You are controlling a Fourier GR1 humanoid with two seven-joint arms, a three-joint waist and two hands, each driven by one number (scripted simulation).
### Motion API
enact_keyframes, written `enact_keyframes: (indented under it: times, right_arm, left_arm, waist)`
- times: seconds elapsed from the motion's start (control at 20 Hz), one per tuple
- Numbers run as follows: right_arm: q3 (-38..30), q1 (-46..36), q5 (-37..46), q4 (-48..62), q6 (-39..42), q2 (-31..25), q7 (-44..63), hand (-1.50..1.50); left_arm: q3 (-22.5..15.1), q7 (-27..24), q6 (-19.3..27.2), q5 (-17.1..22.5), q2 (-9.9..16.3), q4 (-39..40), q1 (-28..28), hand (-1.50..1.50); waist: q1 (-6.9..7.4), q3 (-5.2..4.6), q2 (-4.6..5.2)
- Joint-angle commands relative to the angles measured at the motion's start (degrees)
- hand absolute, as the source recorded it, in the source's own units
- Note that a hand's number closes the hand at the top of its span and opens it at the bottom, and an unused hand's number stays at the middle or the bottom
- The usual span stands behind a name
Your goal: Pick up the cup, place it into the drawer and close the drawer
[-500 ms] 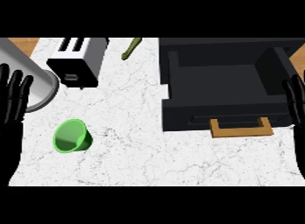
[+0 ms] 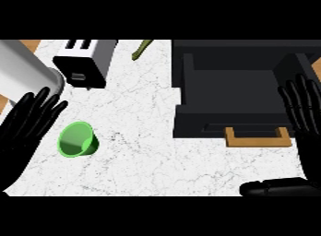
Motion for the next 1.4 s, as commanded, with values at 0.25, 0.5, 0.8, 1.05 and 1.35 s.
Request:
enact_keyframes:
  times: [0.25,0.5,0.8,1.05,1.35]
  right_arm:
    - [2.5,-5.0,1.0,5.5,0.2,1.1,2.9,-1.50]
    - [-3.4,-12.7,-3.2,12.0,2.6,-2.0,3.1,-1.50]
    - [-3.2,-8.9,-3.5,8.1,4.3,-2.7,3.2,-1.50]
    - [-4.3,-14.5,-1.8,11.2,2.2,-2.6,3.5,-1.50]
    - [-4.0,-13.3,-2.4,11.9,3.9,-2.8,2.6,-1.50]
  left_arm:
    - [8.2,0.4,-17.1,13.6,8.4,24.6,-7.5,-1.50]
    - [9.8,-3.6,-21.1,5.5,8.7,34.4,-9.2,-1.50]
    - [11.4,-13.3,-25.1,-5.7,8.5,51.3,-16.2,-1.50]
    - [10.7,-25.5,-23.6,-17.5,8.0,60.8,-16.4,-1.50]
    - [8.1,-37.8,-19.7,-26.3,6.8,77.0,-22.6,-1.50]
  waist:
    - [-0.17,0.06,-0.23]
    - [0.06,0.08,-0.24]
    - [-0.43,0.06,-0.27]
    - [-0.34,0.03,-0.18]
    - [-0.49,0.03,-0.16]
